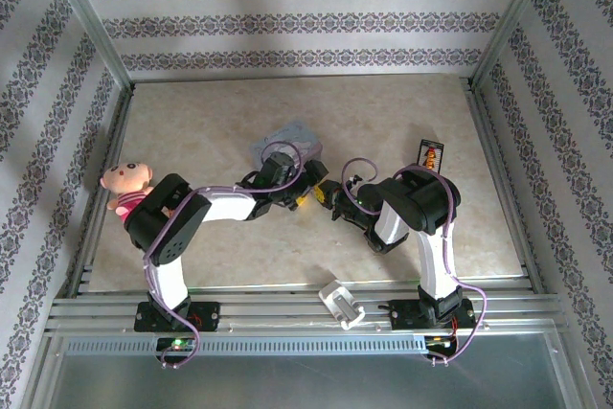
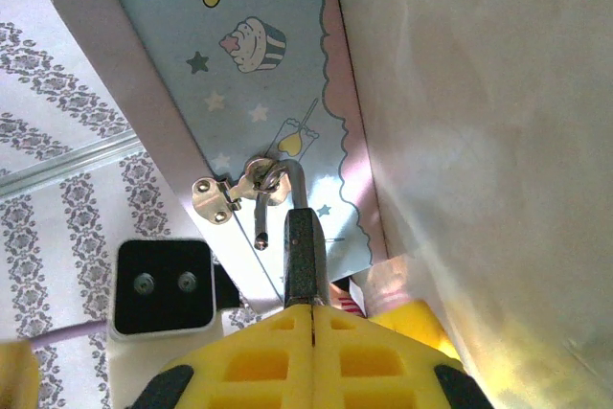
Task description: Unlock a padlock with a key
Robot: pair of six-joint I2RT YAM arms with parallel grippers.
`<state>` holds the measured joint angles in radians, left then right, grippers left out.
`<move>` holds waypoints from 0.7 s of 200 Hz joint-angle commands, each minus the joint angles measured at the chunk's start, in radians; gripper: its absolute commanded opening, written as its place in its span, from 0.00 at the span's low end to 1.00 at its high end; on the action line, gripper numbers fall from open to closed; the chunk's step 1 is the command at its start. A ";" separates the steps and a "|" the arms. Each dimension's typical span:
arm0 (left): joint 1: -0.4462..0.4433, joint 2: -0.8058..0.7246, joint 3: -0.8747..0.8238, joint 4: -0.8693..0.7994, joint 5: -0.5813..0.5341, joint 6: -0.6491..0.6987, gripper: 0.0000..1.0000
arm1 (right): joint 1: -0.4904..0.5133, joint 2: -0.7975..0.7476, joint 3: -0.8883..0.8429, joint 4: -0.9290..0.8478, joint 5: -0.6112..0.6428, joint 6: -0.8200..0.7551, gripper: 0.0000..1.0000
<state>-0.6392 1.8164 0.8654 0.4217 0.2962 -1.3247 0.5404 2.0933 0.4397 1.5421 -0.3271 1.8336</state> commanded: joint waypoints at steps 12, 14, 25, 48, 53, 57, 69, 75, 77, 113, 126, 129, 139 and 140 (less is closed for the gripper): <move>0.018 -0.098 -0.052 -0.162 -0.031 0.045 0.99 | 0.006 0.053 -0.049 -0.155 -0.026 0.075 0.00; 0.019 -0.104 -0.052 -0.168 -0.035 0.050 0.99 | 0.007 0.053 -0.048 -0.155 -0.026 0.075 0.00; 0.019 -0.146 -0.052 -0.197 -0.065 0.080 0.99 | 0.007 0.054 -0.047 -0.155 -0.026 0.070 0.00; 0.019 -0.230 -0.047 -0.255 -0.136 0.148 0.99 | 0.010 0.062 -0.051 -0.155 -0.016 0.060 0.00; 0.019 -0.248 -0.046 -0.268 -0.154 0.164 0.99 | 0.011 0.065 -0.053 -0.155 -0.014 0.060 0.00; 0.019 -0.261 -0.045 -0.278 -0.167 0.176 0.99 | 0.013 0.068 -0.053 -0.155 -0.013 0.057 0.00; 0.019 -0.300 -0.041 -0.313 -0.213 0.211 0.99 | 0.020 0.074 -0.055 -0.155 -0.005 0.044 0.00; 0.019 -0.318 -0.041 -0.329 -0.234 0.228 0.99 | 0.025 0.075 -0.056 -0.156 0.001 0.035 0.00; 0.019 -0.323 -0.041 -0.332 -0.241 0.233 0.99 | 0.026 0.075 -0.056 -0.156 0.004 0.031 0.00; 0.019 -0.394 -0.052 -0.372 -0.339 0.281 0.99 | 0.049 0.082 -0.041 -0.156 0.021 -0.073 0.00; 0.020 -0.404 -0.055 -0.371 -0.358 0.286 0.99 | 0.054 0.080 -0.042 -0.157 0.033 -0.099 0.00; 0.021 -0.406 -0.055 -0.371 -0.361 0.287 0.99 | 0.055 0.080 -0.043 -0.156 0.036 -0.104 0.00; 0.022 -0.408 -0.055 -0.366 -0.368 0.291 0.99 | 0.056 0.077 -0.044 -0.157 0.044 -0.119 0.05; 0.022 -0.408 -0.054 -0.365 -0.368 0.292 0.99 | 0.056 0.077 -0.044 -0.157 0.044 -0.120 0.05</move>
<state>-0.6277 1.4311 0.8120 0.1013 0.0006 -1.0866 0.5697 2.0991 0.4335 1.5570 -0.2951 1.7481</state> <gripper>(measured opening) 0.993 0.050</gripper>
